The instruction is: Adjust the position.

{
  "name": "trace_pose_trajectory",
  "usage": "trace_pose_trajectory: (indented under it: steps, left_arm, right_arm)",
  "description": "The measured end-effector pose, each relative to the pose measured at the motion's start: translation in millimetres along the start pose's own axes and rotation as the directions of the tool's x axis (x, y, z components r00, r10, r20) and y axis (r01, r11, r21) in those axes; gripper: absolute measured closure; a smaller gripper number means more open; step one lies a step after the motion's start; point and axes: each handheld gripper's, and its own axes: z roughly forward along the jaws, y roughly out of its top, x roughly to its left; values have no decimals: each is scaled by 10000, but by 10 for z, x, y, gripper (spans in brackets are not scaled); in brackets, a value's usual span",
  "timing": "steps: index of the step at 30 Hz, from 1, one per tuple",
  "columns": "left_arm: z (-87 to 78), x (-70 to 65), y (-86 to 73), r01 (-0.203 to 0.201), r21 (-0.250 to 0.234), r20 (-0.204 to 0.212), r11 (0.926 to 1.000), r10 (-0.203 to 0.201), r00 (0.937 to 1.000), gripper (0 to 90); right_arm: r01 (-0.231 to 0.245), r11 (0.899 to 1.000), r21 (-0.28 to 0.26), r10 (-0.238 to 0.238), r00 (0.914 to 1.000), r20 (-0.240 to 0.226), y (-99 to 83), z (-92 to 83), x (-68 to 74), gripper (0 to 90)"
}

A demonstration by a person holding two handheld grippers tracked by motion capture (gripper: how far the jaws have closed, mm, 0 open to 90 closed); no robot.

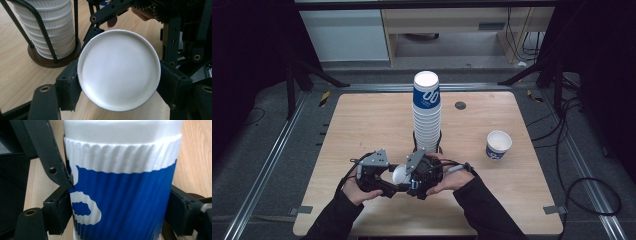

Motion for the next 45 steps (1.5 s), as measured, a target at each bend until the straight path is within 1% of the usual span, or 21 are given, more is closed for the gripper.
trace_pose_trajectory:
  steps: [1,7,9,15,16,17,19,20,21,22,25,29,30,33,34,38,39,40,41,42,45]
  left_arm:
    - [-4,0,2,27,-14,47,10000,-27,10000,273]
    - [-48,10,8,-2,-136,-73,9999,1,10000,272]
    - [-62,23,1,5,-156,-98,9999,-7,10000,272]
    - [-117,83,-25,157,-275,-260,9995,-164,9995,271]
    - [-117,83,-25,157,-275,-260,9995,-164,9995,271]
    - [-146,106,-32,197,-373,-348,9991,-210,9992,271]
    - [-173,124,-38,250,-541,-414,9982,-273,9988,271]
    - [-173,124,-38,250,-541,-414,9982,-273,9988,271]
    - [-199,139,-41,271,-721,-481,9970,-307,9984,271]
    - [-209,144,-43,296,-827,-504,9961,-338,9982,271]
    - [-240,153,-42,316,-1115,-561,9933,-380,9977,271]
    - [-280,158,-38,346,-1474,-543,9885,-430,9976,271]
    - [-280,158,-38,346,-1474,-543,9885,-430,9976,270]
    - [-308,157,-33,397,-1805,-382,9828,-474,9981,270]
    - [-315,155,-31,402,-1881,-343,9813,-475,9983,270]
    - [-338,148,-23,420,-2200,-128,9746,-460,9989,271]
    - [-347,141,-20,435,-2348,3,9711,-447,9990,270]
    - [-347,141,-20,435,-2348,3,9711,-447,9990,270]
    - [-352,137,-17,445,-2426,77,9691,-439,9990,270]
    - [-354,135,-15,427,-2448,111,9686,-412,9991,270]
    - [-352,126,-10,422,-2544,210,9662,-381,9991,270]
  right_arm:
    - [9,10000,10,-9,10000,41,-1,0,-1,173]
    - [-91,9999,66,91,10000,14,-4,3,-12,92]
    - [-152,9999,5,152,9999,44,-5,-17,-15,85]
    - [-385,9976,-578,407,9985,369,-33,-171,-49,74]
    - [-385,9976,-578,407,9985,369,-33,-171,-49,74]
    - [-557,9953,-798,598,9970,494,-65,-257,-70,75]
    - [-669,9927,-1004,736,9952,651,-100,-324,-86,74]
    - [-669,9927,-1004,736,9952,651,-100,-324,-86,74]
    - [-805,9893,-1214,913,9921,862,-145,-402,-109,73]
    - [-890,9875,-1299,1018,9902,952,-166,-438,-118,71]
    - [-1107,9808,-1606,1291,9856,1093,-229,-537,-140,66]
    - [-1443,9651,-2184,1695,9803,1014,-331,-620,-149,74]
    - [-1443,9651,-2184,1695,9803,1014,-331,-620,-149,74]
    - [-1655,9589,-2304,1929,9759,1018,-418,-642,-146,68]
    - [-1772,9552,-2369,2038,9746,928,-450,-646,-148,66]
    - [-1997,9462,-2546,2254,9713,758,-522,-646,-148,61]
    - [-2183,9343,-2818,2405,9696,461,-545,-640,-142,63]
    - [-2183,9343,-2818,2405,9696,461,-545,-640,-142,63]
    - [-2187,9318,-2895,2394,9702,376,-552,-635,-144,63]
    - [-2251,9270,-3001,2424,9699,212,-559,-624,-141,63]
    - [-2273,9259,-3017,2407,9706,75,-555,-584,-141,61]
